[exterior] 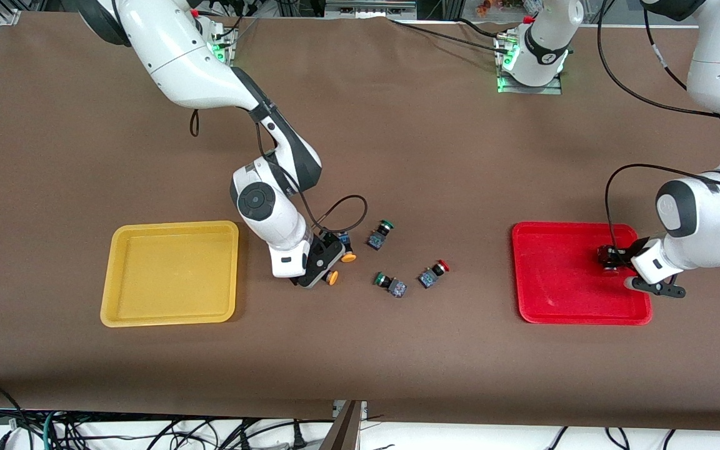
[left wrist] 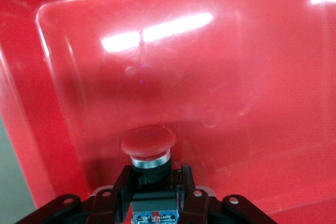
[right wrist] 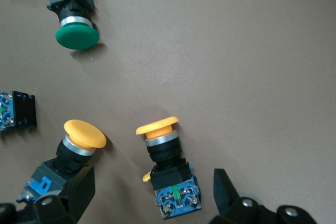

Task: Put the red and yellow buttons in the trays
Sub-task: 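Grasp a yellow button with the right gripper while the left gripper returns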

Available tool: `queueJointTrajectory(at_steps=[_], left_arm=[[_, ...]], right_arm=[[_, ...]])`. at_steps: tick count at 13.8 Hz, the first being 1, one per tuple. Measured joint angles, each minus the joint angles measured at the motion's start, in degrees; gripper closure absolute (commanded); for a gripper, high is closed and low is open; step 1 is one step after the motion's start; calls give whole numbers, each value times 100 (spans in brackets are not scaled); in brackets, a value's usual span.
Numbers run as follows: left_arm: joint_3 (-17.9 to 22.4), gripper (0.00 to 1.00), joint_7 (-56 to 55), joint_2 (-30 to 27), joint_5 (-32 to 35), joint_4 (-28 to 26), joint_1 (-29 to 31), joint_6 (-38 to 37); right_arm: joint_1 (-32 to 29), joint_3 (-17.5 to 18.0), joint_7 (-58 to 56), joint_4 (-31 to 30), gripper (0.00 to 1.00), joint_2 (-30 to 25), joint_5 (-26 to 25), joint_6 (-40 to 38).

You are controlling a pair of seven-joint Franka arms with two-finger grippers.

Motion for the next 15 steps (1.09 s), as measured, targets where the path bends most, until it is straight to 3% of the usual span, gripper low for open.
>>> queueJointTrajectory(at_steps=[1,2,3,6,11,13,14,15], left_arm=[[0,75,95,0,0,-18,41,40],[0,34,156,0,0,-23,71,66],[-9,0,186,-1,0,-21,87,87],[-96,0,222,-24,0,64,90,128],[-702,0,205,-280,0,177,-61,125],[-773,0,190,-350,0,263,-342,124],[-779,0,180,-364,0,322,-507,124],[-789,0,175,-373,0,377,-660,124]], right_arm=[[0,-27,0,-8,0,29,-2,0],[-1,-54,0,-8,0,59,-3,0],[-2,-71,0,-9,0,81,-3,0],[-2,-79,0,-38,3,94,-3,0],[-13,-106,32,-83,31,94,-3,-2],[7,-105,124,-107,53,95,-3,28],[22,-105,147,-122,70,95,-3,81],[32,-105,148,-129,94,95,-4,132]])
